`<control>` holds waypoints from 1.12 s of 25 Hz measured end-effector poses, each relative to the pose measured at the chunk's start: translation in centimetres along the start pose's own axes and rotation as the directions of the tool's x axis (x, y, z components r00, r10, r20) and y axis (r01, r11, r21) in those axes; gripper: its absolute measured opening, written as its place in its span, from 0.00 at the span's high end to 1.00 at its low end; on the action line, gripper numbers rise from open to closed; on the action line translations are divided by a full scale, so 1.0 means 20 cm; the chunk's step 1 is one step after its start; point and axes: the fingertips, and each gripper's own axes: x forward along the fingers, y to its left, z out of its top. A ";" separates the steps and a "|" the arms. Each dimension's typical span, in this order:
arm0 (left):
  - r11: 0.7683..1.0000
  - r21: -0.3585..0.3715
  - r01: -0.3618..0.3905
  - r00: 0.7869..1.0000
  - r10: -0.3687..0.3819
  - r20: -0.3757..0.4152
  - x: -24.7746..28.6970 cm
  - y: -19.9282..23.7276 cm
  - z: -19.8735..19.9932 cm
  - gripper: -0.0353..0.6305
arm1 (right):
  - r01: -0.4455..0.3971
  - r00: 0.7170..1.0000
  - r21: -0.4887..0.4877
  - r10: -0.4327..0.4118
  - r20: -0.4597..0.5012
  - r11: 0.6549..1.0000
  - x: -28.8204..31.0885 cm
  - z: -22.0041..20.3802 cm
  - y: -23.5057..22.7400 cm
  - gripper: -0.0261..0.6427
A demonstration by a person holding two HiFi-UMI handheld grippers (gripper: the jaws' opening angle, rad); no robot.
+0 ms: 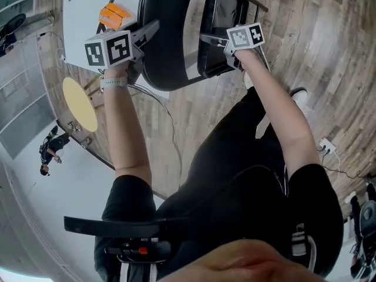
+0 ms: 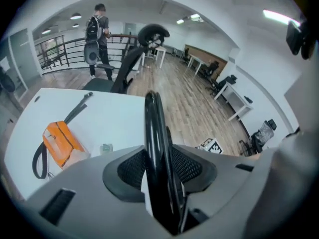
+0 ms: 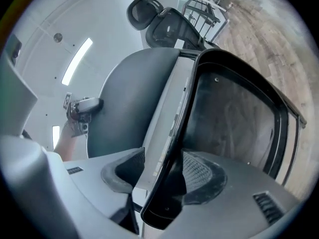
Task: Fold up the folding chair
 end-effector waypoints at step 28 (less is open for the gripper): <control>0.983 0.130 0.131 0.723 -0.184 0.666 -0.72 -1.70 -0.39 0.73 | 0.068 0.996 -0.824 0.007 0.087 0.563 -1.43 -0.23 1.83 0.69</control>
